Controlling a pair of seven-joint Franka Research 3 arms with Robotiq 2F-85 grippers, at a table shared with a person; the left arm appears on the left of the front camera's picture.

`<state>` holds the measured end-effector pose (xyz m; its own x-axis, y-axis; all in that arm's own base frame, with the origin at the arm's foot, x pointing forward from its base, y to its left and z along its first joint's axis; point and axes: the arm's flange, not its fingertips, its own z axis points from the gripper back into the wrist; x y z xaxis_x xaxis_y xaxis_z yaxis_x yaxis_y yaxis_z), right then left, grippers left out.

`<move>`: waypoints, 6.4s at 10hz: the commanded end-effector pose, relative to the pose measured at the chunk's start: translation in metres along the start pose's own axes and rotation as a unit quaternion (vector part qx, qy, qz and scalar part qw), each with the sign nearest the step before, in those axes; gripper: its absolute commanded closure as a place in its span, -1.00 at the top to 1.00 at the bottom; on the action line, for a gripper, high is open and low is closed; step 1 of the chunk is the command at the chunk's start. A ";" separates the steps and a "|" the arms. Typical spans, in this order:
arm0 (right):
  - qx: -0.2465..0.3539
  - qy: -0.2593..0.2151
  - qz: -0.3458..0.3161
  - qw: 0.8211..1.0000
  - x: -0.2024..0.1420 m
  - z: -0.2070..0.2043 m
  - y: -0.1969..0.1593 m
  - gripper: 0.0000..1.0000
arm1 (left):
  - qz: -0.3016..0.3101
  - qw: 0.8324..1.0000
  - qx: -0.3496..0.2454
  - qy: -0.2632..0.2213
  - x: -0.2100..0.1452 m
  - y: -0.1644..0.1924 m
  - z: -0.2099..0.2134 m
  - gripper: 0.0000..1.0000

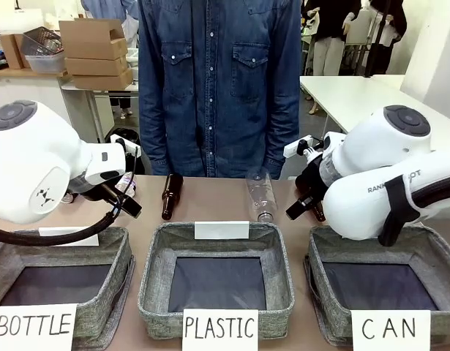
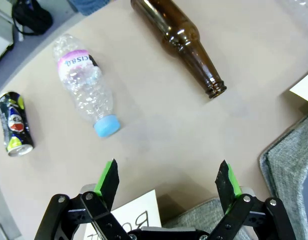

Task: Sort the can waste into the basket.
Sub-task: Pick up the can waste from the table and place it in the right Fabric basket.

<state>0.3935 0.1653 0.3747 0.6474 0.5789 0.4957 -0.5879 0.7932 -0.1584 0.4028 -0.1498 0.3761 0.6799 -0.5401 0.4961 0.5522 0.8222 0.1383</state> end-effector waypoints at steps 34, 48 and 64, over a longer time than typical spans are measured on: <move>0.142 0.000 -0.362 0.921 -0.122 0.209 -0.154 1.00 | 0.254 0.753 -0.532 -0.291 -0.121 0.162 0.206 1.00; 0.090 0.082 -0.294 0.948 -0.032 -0.027 -0.290 1.00 | 0.254 0.753 -0.532 -0.291 -0.121 0.162 0.206 1.00; 0.045 0.131 -0.290 0.947 0.008 -0.132 -0.306 1.00 | 0.191 0.808 -0.520 -0.203 -0.159 0.167 0.261 1.00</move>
<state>0.6386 -0.0490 0.3139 0.9629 0.1020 0.2498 -0.1509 0.9710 0.1854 0.2627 0.1205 0.5406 0.8001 -0.0184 0.5996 0.5898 0.2068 -0.7806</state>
